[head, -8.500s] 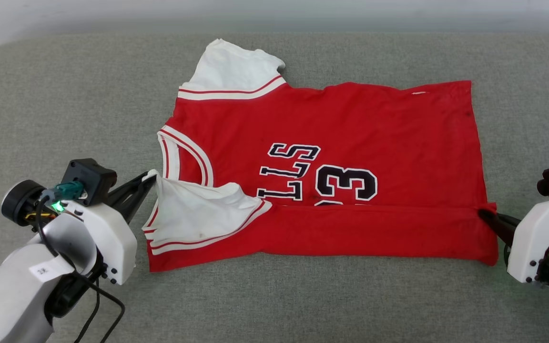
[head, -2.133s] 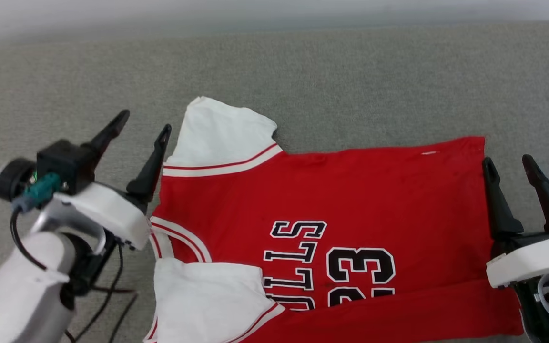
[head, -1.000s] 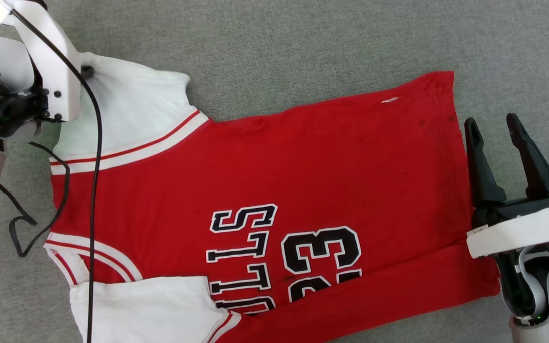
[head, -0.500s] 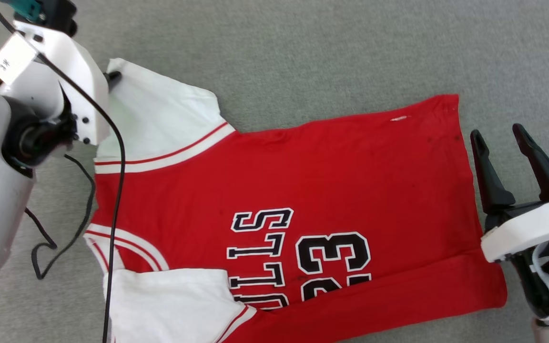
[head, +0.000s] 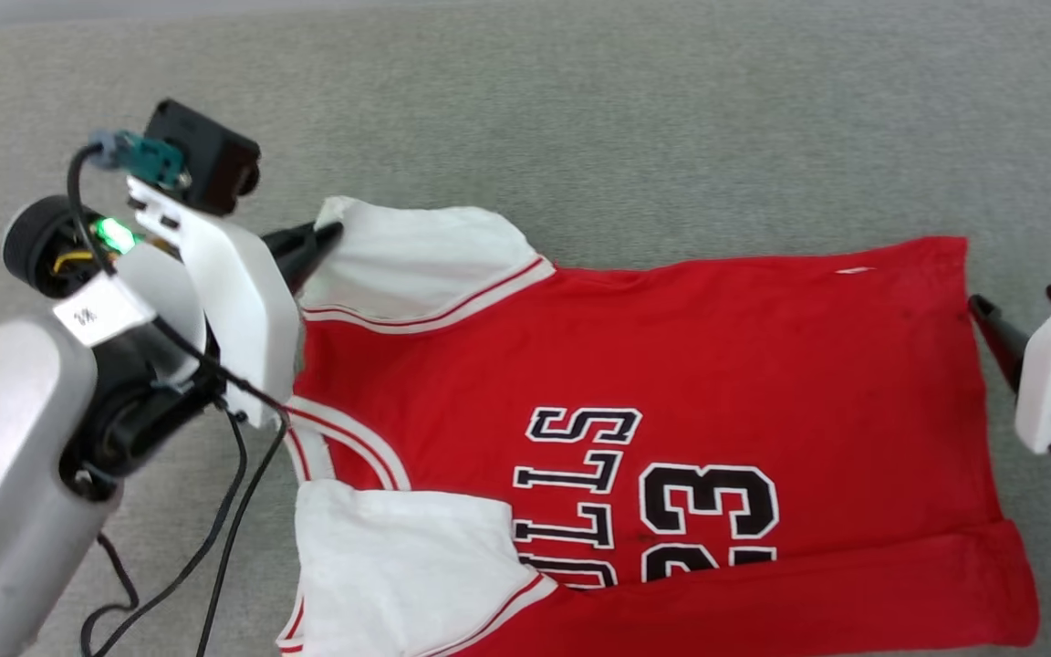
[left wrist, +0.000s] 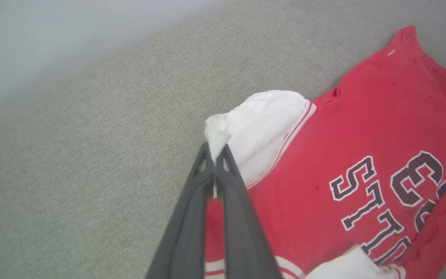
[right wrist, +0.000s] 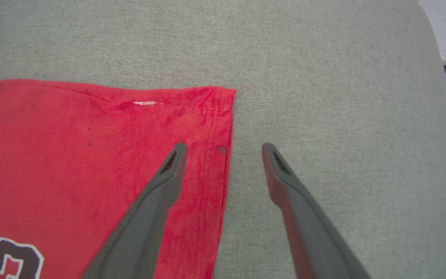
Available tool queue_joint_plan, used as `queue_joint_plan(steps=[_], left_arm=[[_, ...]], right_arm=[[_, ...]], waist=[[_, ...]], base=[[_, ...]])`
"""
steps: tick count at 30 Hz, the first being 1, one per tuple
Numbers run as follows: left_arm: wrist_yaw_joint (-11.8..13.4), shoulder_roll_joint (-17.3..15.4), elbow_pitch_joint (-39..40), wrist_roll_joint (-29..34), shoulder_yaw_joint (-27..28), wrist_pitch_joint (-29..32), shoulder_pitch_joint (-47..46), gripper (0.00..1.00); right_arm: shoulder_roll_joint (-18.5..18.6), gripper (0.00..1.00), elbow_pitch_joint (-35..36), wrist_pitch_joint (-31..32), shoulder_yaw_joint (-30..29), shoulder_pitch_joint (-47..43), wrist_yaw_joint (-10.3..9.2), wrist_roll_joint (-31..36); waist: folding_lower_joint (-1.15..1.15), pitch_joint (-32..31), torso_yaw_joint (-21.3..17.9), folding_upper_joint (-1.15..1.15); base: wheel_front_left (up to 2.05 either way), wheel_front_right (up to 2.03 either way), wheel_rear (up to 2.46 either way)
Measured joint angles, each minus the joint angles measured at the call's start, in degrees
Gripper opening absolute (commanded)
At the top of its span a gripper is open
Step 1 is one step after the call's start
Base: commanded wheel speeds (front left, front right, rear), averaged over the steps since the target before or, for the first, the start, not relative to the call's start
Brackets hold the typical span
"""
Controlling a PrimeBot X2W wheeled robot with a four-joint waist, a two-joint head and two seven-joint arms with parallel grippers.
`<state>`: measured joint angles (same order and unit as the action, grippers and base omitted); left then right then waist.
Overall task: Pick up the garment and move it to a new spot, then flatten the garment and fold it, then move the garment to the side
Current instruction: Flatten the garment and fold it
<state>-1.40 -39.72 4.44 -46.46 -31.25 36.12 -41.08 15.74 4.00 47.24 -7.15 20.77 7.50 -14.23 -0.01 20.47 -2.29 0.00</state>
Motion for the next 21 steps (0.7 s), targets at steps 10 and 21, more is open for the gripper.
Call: queue_joint_plan(steps=[10, 21], left_arm=[[2.7, -1.3, 12.4, 1.9, -0.2, -0.3, 2.7, 0.0], [2.7, -0.3, 15.7, 3.4, -2.1, -0.2, 2.3, 0.0]], right_arm=[[4.4, 1.0, -4.8, 13.8, 0.6, 8.7, 0.01, 0.1], [6.2, 1.0, -13.8, 11.4, 3.1, 12.4, 0.01, 1.7]], waist=[[0.0, 2.8, 4.2, 0.0], [0.0, 6.4, 7.1, 0.0]], base=[[0.0, 0.0, 0.0], [0.0, 0.0, 0.0]])
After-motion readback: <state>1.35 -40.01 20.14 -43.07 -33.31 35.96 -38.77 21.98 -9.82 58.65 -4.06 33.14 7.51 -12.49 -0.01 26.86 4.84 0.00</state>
